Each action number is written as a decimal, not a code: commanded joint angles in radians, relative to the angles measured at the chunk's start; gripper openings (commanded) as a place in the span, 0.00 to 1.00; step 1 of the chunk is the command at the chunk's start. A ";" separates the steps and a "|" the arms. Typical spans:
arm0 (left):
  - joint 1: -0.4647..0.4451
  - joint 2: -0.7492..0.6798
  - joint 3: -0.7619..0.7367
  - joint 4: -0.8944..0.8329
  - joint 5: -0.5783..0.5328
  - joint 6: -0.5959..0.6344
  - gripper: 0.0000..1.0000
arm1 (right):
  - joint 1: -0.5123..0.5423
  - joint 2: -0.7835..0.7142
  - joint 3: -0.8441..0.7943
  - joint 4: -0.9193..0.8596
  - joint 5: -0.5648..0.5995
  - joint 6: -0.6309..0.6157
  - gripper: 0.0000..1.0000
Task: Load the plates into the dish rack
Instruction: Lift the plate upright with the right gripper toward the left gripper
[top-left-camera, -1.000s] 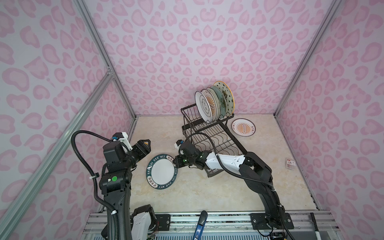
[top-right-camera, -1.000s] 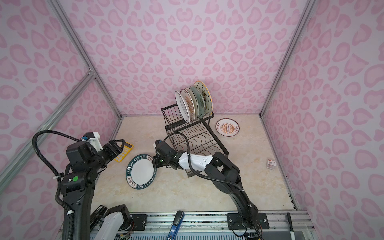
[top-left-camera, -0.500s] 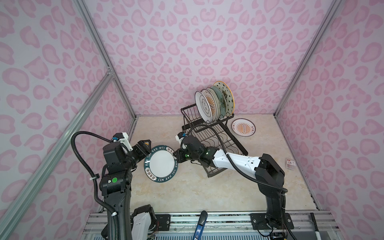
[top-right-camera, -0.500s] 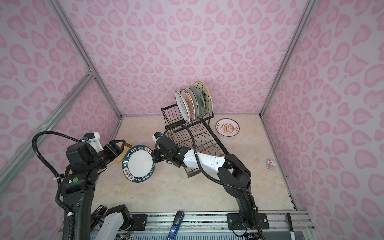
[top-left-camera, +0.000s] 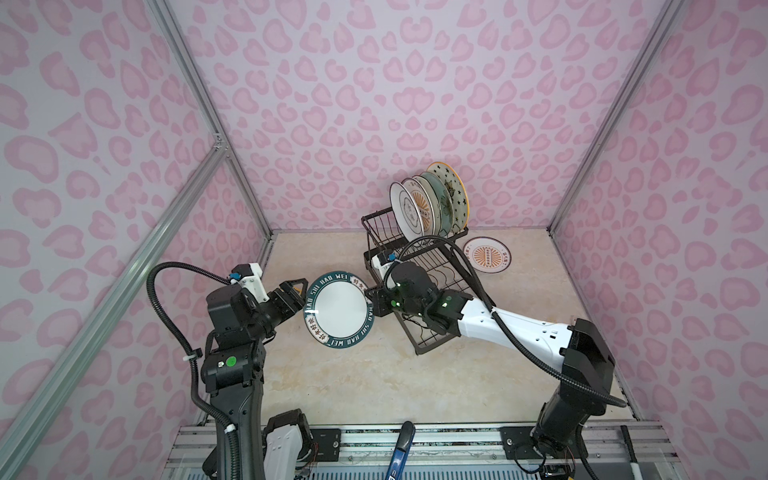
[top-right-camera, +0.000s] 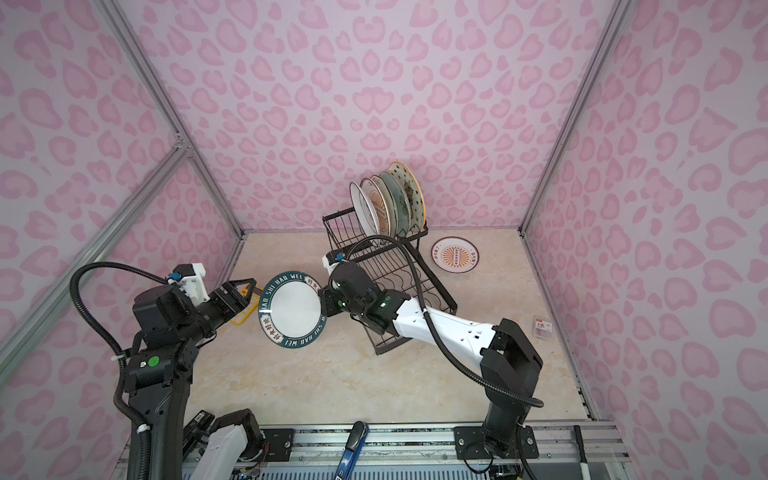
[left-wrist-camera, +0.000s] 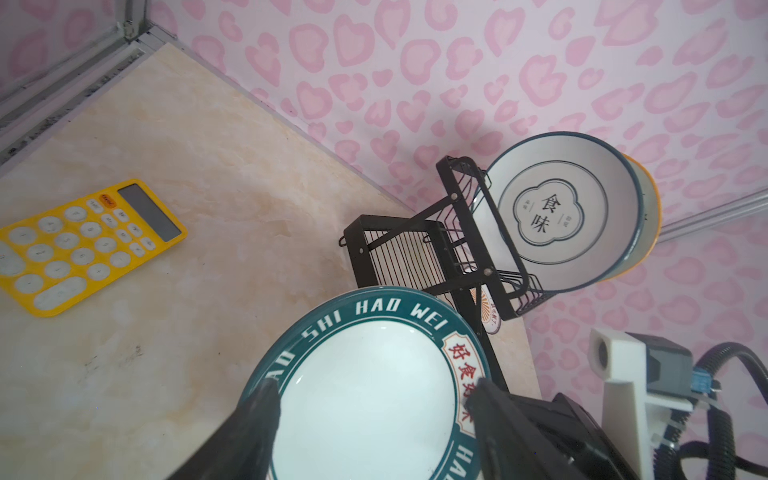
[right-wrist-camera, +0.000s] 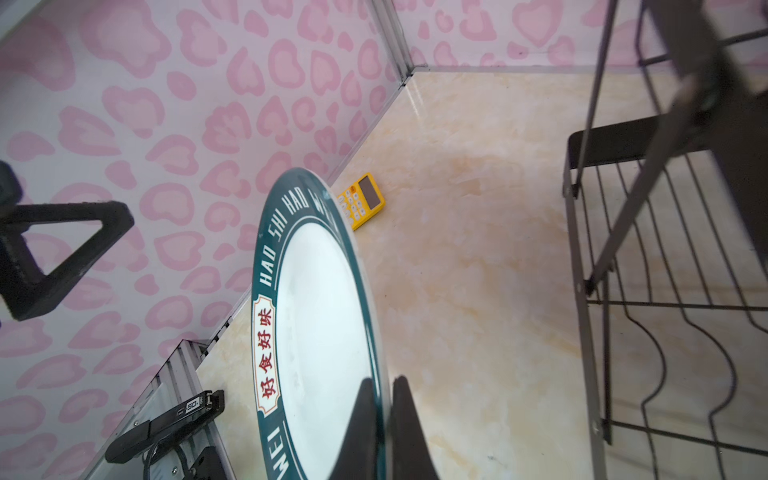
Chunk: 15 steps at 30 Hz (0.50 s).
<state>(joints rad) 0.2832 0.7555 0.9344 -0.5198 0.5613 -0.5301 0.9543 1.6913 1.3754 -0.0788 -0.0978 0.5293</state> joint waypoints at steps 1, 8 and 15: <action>0.001 -0.002 -0.017 0.096 0.095 -0.001 0.75 | -0.025 -0.051 -0.043 0.070 0.038 -0.006 0.00; -0.010 0.013 -0.093 0.167 0.163 -0.028 0.74 | -0.103 -0.151 -0.126 0.071 0.038 0.004 0.00; -0.093 0.048 -0.193 0.251 0.190 -0.056 0.74 | -0.187 -0.224 -0.191 0.087 0.002 0.028 0.00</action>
<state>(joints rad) 0.2173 0.7891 0.7647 -0.3481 0.7143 -0.5743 0.7860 1.4826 1.1988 -0.0612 -0.0738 0.5320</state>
